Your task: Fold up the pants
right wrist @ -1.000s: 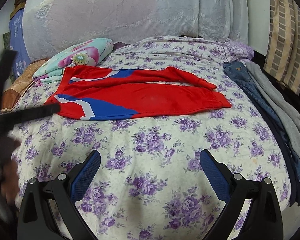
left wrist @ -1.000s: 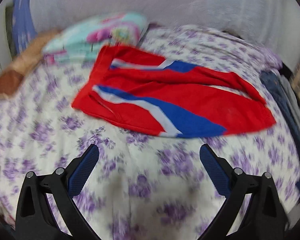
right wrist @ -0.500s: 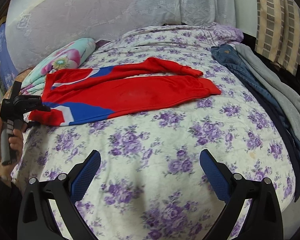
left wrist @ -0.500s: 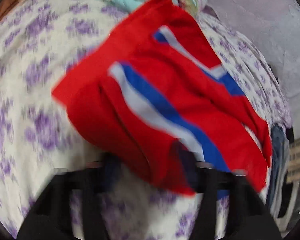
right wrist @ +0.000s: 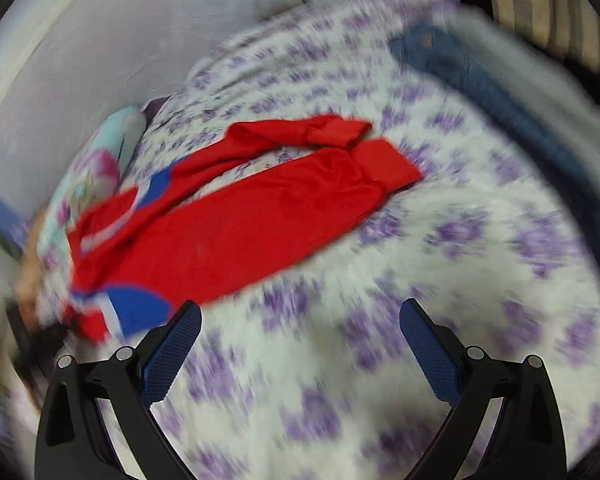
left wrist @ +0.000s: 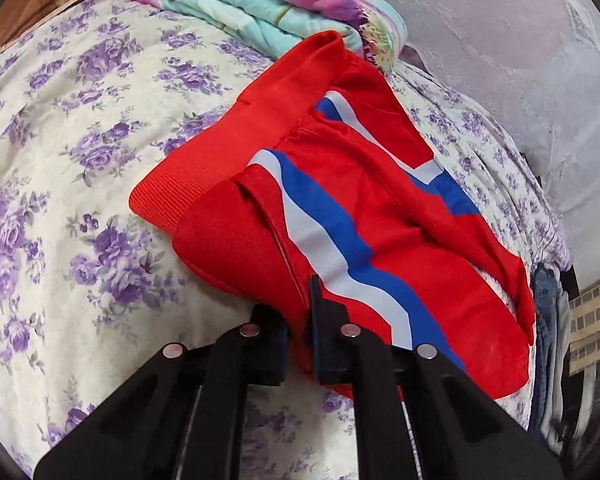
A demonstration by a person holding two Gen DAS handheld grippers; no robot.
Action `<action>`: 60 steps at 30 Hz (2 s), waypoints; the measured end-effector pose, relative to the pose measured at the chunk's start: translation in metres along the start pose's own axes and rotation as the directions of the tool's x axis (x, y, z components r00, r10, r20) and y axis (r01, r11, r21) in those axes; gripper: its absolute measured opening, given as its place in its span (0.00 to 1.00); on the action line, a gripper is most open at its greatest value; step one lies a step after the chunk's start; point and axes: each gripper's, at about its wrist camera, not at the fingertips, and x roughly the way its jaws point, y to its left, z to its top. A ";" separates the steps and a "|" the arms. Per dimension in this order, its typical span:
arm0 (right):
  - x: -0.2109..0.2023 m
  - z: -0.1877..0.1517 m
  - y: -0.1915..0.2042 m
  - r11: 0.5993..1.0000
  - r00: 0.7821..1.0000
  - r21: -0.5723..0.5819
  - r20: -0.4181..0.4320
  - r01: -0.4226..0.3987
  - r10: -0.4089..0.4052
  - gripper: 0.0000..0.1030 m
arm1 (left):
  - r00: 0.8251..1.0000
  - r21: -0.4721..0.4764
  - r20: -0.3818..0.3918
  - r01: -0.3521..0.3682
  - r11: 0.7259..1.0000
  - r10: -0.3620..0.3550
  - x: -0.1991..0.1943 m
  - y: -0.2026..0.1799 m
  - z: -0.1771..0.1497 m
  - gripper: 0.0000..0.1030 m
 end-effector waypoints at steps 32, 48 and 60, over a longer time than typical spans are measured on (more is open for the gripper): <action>0.006 -0.088 -0.061 0.998 0.994 0.067 -0.108 -0.011 0.018 0.16 | 0.996 0.104 -0.093 0.005 0.995 0.005 -0.088 0.058 -0.097 0.23; -0.016 0.033 0.026 0.741 0.948 -0.599 0.270 0.302 -0.169 0.80 | 0.988 0.377 0.059 -0.155 0.913 0.144 -0.104 -0.022 -0.016 0.68; 0.152 0.109 0.035 0.501 0.966 -0.843 0.074 0.194 -0.249 0.30 | 0.968 0.346 -0.134 -0.157 0.925 0.214 0.016 -0.012 0.020 0.63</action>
